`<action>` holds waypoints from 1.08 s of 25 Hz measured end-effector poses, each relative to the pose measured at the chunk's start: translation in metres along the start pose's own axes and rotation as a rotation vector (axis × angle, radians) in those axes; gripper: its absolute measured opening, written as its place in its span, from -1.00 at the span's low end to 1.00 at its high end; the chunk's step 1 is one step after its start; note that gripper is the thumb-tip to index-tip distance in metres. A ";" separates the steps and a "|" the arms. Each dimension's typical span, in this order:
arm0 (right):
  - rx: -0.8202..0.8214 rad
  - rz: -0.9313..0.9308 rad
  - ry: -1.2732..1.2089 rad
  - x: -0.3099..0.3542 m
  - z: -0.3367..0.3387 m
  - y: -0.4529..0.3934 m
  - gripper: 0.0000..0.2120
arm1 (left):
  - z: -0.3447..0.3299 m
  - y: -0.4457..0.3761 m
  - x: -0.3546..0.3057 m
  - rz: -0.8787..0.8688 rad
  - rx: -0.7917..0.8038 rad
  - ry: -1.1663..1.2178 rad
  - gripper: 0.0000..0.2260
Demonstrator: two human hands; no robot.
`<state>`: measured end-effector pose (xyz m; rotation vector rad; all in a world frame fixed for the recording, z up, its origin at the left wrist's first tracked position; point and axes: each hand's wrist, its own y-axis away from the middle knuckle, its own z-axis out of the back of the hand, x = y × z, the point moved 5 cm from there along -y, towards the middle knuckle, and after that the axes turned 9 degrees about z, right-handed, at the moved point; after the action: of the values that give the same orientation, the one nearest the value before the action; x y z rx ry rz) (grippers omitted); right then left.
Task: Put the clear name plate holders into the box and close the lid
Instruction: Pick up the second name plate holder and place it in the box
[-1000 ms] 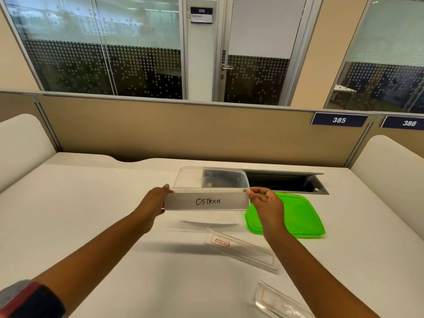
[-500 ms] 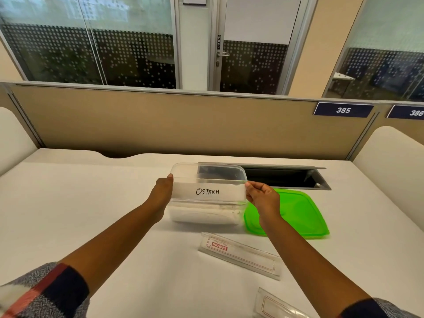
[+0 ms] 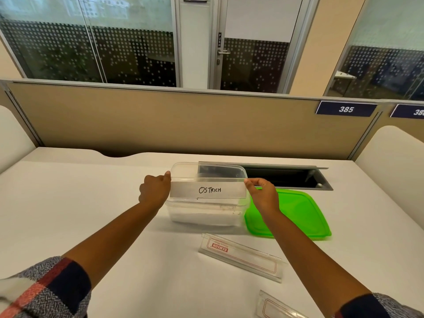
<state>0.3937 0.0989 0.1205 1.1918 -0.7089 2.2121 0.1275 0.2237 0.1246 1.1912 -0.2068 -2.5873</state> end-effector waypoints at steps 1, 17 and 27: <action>0.020 0.015 0.080 0.002 -0.002 -0.002 -0.77 | -0.001 -0.002 0.003 0.036 -0.019 -0.015 -0.63; 0.293 0.043 0.722 0.007 -0.025 -0.003 -0.68 | -0.048 -0.020 0.019 0.081 0.194 -0.612 -0.43; 0.445 -0.019 0.796 -0.002 -0.037 -0.002 -0.57 | -0.041 -0.004 0.015 -0.066 0.113 -0.607 -0.55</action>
<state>0.3742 0.1241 0.1011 0.3807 0.1230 2.6075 0.1485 0.2225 0.0865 0.4093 -0.4447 -2.9559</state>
